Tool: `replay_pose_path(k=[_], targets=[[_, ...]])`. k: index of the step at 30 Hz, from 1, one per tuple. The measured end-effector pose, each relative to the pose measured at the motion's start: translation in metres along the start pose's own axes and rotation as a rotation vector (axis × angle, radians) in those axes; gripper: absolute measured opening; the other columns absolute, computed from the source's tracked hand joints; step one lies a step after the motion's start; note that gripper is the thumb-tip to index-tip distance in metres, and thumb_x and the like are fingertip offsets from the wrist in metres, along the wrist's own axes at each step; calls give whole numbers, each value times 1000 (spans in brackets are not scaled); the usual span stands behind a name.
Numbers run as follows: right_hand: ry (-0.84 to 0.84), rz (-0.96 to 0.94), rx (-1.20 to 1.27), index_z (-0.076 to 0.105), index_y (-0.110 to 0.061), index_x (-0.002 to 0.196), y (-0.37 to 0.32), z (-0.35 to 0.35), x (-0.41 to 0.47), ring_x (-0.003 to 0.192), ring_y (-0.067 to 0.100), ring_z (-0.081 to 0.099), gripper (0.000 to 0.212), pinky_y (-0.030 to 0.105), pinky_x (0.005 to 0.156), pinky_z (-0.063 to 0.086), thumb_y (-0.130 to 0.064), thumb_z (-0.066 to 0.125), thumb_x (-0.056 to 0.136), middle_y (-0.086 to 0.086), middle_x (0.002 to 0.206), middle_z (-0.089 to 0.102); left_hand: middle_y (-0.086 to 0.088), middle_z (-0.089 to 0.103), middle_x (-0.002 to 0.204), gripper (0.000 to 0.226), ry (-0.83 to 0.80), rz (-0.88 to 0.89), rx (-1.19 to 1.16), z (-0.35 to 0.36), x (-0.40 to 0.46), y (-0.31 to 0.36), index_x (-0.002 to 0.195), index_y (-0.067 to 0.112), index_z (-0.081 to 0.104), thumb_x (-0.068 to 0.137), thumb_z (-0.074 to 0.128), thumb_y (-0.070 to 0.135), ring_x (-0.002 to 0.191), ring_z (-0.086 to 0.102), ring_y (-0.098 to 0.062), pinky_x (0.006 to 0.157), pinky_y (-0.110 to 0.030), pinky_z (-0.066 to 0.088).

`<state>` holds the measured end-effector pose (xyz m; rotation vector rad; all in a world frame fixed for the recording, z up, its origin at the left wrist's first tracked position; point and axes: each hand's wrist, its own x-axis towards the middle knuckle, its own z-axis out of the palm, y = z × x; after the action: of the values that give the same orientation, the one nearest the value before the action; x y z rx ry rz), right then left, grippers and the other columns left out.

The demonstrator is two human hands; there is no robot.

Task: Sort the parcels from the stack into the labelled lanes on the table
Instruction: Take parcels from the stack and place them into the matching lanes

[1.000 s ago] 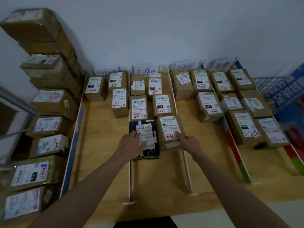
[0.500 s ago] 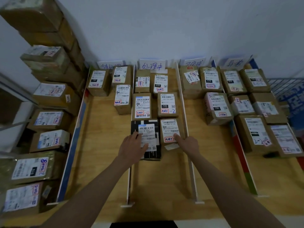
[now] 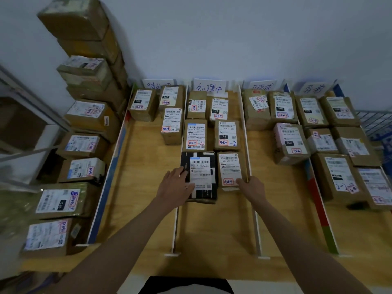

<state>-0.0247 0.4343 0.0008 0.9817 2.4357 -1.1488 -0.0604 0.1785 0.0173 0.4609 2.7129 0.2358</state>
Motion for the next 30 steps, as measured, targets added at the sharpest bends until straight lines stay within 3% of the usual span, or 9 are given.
replay_pose_path(k=[2,4,6,9,12,15,20,25,30], targets=[[10,-41,13,60,2,108,-11,-3,-7,94,27,64,28,39,77,57,-22,61,95,10,104,65,-8,25,161,62,35,-34,-22,-8,-10,-10,149,12,38,101,36,51,148,22,-22,122,-40,16],[29,-118,-6,60,-7,100,-25,-4,-14,92,23,64,14,31,71,56,-20,59,95,4,101,65,-7,22,162,63,59,-63,14,-18,-21,-23,151,12,34,102,36,51,149,19,-21,123,-39,12],[56,-178,-28,64,-10,100,-35,3,-12,92,23,66,18,38,76,57,-26,59,92,7,101,70,-7,22,162,63,75,-93,34,-28,-32,-40,152,12,33,102,35,51,149,19,-20,123,-38,12],[69,-301,-68,61,-12,99,-63,18,-15,86,21,65,24,37,73,56,-35,55,90,6,98,67,-5,24,161,62,101,-153,46,-47,-47,-69,151,13,35,102,36,51,149,20,-20,122,-39,13],[66,-416,-119,56,-3,116,-112,34,-39,105,28,58,35,40,81,53,-30,58,94,12,116,59,-4,26,161,63,130,-226,55,-68,-63,-103,151,14,35,101,37,53,148,22,-23,121,-40,17],[51,-506,-156,50,-4,133,-149,59,-58,121,31,51,45,43,93,51,-26,59,96,15,131,51,-5,31,157,59,176,-291,35,-84,-83,-138,148,15,38,101,39,52,144,29,-26,118,-41,22],[-7,-547,-257,41,-6,143,-180,107,-91,133,29,39,52,43,102,42,-31,53,98,13,140,44,-8,36,156,54,227,-355,3,-98,-107,-192,143,13,45,101,42,46,142,31,-28,120,-41,18],[-20,-552,-298,40,-6,144,-200,166,-113,133,29,41,56,43,106,42,-35,53,98,14,143,44,-6,35,157,58,224,-379,11,-95,-122,-256,147,15,43,100,41,50,144,30,-25,120,-39,16],[-23,-512,-369,41,-6,145,-223,225,-137,129,29,44,55,38,103,42,-33,53,99,13,143,45,-6,44,149,56,169,-376,-17,-90,-130,-329,144,16,43,99,42,49,137,39,-25,116,-39,25]])
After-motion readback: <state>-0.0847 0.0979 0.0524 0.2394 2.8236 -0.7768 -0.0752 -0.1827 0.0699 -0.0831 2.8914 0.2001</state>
